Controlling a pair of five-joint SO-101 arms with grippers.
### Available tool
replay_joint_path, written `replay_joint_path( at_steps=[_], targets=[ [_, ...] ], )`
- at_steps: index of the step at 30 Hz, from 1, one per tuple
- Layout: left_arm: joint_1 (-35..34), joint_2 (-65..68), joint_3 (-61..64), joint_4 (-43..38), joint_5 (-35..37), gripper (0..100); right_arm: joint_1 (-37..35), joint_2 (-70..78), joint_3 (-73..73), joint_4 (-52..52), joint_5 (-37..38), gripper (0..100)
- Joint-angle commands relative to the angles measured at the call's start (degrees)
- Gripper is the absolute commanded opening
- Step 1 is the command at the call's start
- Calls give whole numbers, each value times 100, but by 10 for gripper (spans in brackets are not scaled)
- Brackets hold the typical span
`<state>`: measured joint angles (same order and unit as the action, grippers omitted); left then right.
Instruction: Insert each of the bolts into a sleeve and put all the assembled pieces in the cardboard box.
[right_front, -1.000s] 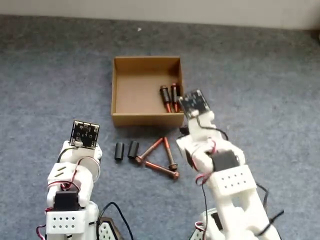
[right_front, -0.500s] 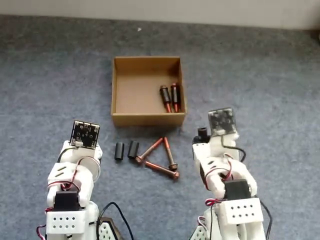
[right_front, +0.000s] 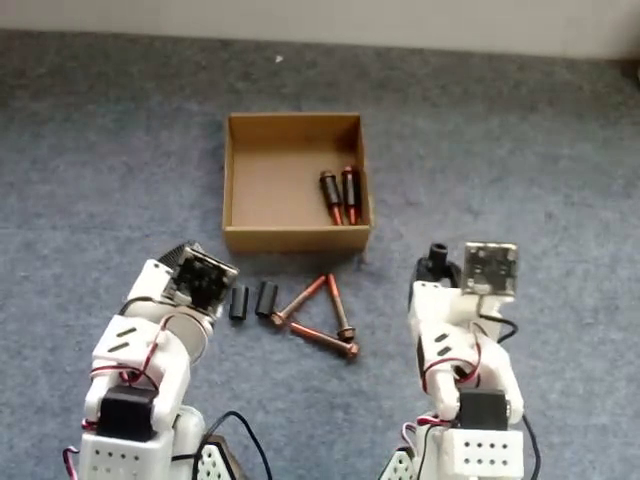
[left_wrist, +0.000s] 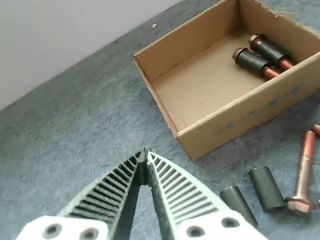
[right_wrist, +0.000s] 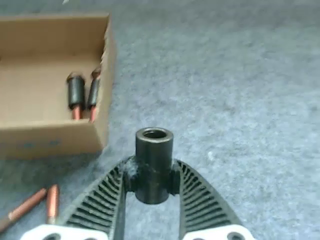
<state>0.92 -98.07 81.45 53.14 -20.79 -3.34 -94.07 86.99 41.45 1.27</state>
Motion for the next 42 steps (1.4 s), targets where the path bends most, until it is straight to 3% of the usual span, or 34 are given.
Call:
replay_joint_path(
  at_steps=[1, 7, 14, 17, 22, 33, 42],
  targets=[
    [426, 13, -866, 774, -334, 43, 198, -470, 13, -189, -88, 6],
    [989, 576, -1446, 1081, -448, 49, 286, -927, 189, -180, -88, 6],
    [2097, 3046, -2053, 1108, -976, 89, 576, -1024, 189, -180, -237, 6],
    [2475, 4110, -2396, 1081, -1002, 159, 585, -1024, 189, -180, -255, 6],
    [2993, 5701, -2923, 633, -1002, 161, 787, -1024, 189, -189, -281, 6],
    [3582, 8453, -4127, 158, -1011, 161, 831, -1033, 180, -189, -264, 6],
    [3960, 9349, -4497, 185, -1020, 161, 831, -1033, 171, -189, -255, 6]
  ],
)
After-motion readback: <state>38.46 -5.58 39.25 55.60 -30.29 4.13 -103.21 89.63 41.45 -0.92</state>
